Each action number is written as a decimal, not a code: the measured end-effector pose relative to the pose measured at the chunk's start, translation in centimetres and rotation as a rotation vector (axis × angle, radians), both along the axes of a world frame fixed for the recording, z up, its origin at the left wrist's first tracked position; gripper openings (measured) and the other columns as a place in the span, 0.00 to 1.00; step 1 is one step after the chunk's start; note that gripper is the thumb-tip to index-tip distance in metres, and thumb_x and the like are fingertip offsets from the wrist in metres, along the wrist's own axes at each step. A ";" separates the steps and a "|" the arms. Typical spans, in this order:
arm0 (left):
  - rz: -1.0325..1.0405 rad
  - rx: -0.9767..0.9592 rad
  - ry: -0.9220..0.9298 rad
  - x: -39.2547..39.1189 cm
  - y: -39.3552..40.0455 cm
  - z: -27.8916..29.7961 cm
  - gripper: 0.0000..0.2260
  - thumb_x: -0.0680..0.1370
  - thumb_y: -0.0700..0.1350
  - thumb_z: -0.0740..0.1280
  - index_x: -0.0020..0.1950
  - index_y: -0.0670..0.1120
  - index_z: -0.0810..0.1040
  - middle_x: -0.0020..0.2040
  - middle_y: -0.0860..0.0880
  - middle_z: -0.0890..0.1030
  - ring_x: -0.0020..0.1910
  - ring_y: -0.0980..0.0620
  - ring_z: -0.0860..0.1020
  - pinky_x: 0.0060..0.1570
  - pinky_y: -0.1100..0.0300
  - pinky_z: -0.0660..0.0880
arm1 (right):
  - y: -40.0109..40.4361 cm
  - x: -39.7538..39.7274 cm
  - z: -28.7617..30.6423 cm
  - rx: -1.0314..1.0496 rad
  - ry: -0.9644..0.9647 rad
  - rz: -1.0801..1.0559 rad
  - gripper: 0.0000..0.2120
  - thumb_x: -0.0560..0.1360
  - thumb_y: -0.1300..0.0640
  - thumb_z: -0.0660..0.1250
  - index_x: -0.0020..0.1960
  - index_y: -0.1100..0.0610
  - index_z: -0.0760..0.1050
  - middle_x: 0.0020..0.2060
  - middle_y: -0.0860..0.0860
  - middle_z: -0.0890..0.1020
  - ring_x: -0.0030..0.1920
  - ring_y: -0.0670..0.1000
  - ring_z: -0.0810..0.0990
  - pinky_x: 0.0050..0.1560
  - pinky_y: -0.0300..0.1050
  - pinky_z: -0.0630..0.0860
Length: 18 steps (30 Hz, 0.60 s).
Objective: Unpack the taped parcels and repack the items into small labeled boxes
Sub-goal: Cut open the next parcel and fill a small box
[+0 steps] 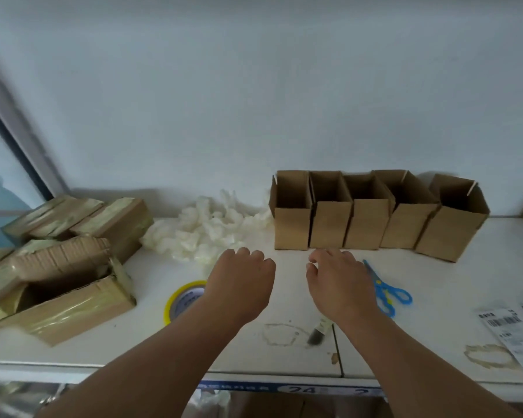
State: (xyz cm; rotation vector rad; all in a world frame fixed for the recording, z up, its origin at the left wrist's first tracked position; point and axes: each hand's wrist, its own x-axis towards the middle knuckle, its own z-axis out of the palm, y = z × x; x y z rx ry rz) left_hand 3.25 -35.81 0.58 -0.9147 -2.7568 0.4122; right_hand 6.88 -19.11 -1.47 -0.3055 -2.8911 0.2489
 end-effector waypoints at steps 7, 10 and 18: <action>0.036 0.082 0.006 -0.5 -2.6 0.0 0.11 0.83 0.49 0.53 0.57 0.47 0.73 0.52 0.49 0.76 0.49 0.47 0.75 0.43 0.56 0.63 | -3.2 -2.3 -0.7 -0.113 0.021 0.022 0.15 0.83 0.49 0.54 0.65 0.49 0.73 0.60 0.46 0.77 0.59 0.48 0.74 0.60 0.44 0.72; 0.054 0.075 -0.015 -0.3 -3.6 -0.8 0.12 0.83 0.50 0.53 0.58 0.47 0.73 0.52 0.49 0.76 0.50 0.47 0.75 0.43 0.55 0.63 | -4.7 -2.8 -0.7 -0.148 0.031 0.046 0.16 0.83 0.50 0.54 0.66 0.49 0.73 0.61 0.46 0.77 0.61 0.49 0.73 0.60 0.45 0.71; 0.144 0.018 -0.032 -0.8 -8.2 -0.5 0.08 0.81 0.46 0.58 0.56 0.47 0.74 0.50 0.49 0.77 0.50 0.46 0.76 0.42 0.54 0.61 | -9.3 -3.6 0.6 -0.115 0.020 0.176 0.14 0.83 0.51 0.53 0.64 0.50 0.72 0.59 0.48 0.76 0.58 0.51 0.75 0.55 0.46 0.73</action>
